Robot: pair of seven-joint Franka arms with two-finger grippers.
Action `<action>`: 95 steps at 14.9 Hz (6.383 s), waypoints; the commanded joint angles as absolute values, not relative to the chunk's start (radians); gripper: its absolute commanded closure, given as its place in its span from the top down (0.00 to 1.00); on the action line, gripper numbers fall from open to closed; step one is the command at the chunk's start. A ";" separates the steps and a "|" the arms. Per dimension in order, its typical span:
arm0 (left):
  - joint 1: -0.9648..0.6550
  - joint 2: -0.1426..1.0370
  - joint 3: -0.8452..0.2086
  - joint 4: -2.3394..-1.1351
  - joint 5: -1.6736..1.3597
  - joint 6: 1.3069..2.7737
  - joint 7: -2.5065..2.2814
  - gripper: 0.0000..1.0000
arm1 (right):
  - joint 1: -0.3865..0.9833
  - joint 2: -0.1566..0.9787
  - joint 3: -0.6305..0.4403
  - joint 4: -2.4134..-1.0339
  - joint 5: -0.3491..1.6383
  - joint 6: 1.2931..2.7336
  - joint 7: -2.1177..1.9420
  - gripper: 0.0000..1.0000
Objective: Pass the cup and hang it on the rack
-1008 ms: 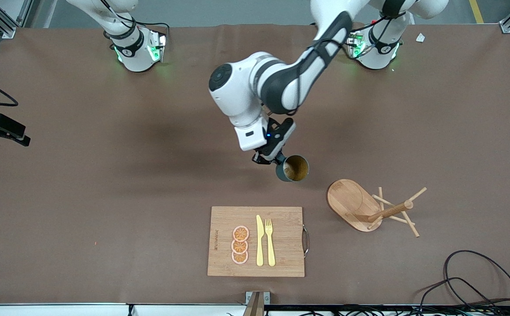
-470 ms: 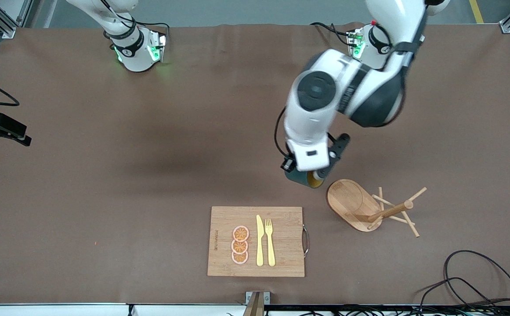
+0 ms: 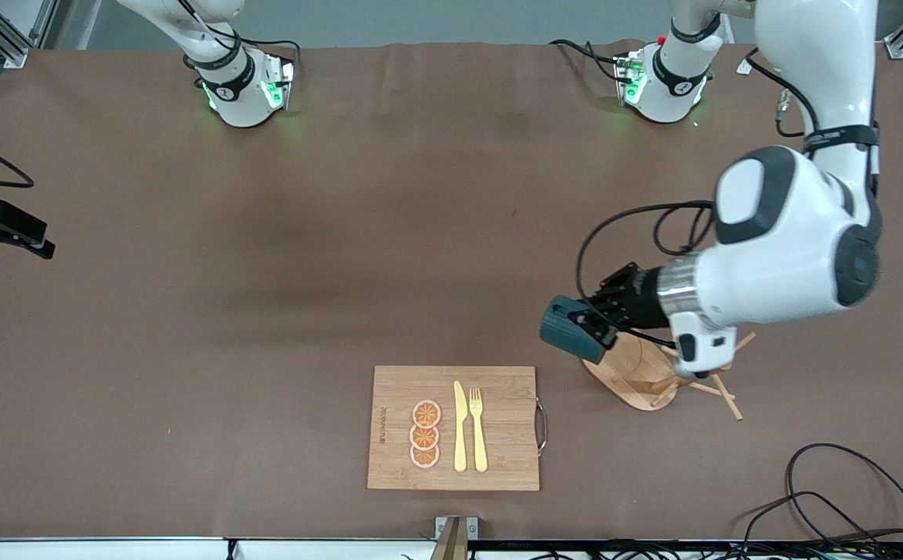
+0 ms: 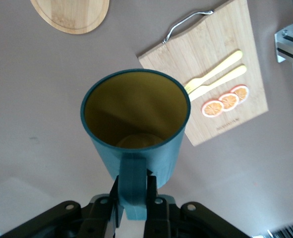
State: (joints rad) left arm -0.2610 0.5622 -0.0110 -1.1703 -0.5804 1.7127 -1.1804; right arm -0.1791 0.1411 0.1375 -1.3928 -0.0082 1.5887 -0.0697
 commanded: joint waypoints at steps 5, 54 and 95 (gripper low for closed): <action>-0.115 0.594 -0.020 -1.209 -0.807 1.608 -0.993 0.00 | -0.179 0.127 0.143 -1.396 -0.020 1.578 -0.058 1.00; 0.057 0.600 -0.018 -1.206 -0.848 1.582 -0.903 1.00 | -0.179 0.127 0.143 -1.396 -0.020 1.578 -0.058 1.00; -0.058 -0.124 -0.100 -1.583 0.003 1.474 -0.153 1.00 | -0.155 0.124 0.140 -1.396 -0.069 1.580 -0.055 1.00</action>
State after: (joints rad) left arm -0.0551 -0.1288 -0.0977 -1.5905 -0.0109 1.4695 -0.1598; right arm -0.1556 0.1411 0.1358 -1.3904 -0.0552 1.5895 -0.0682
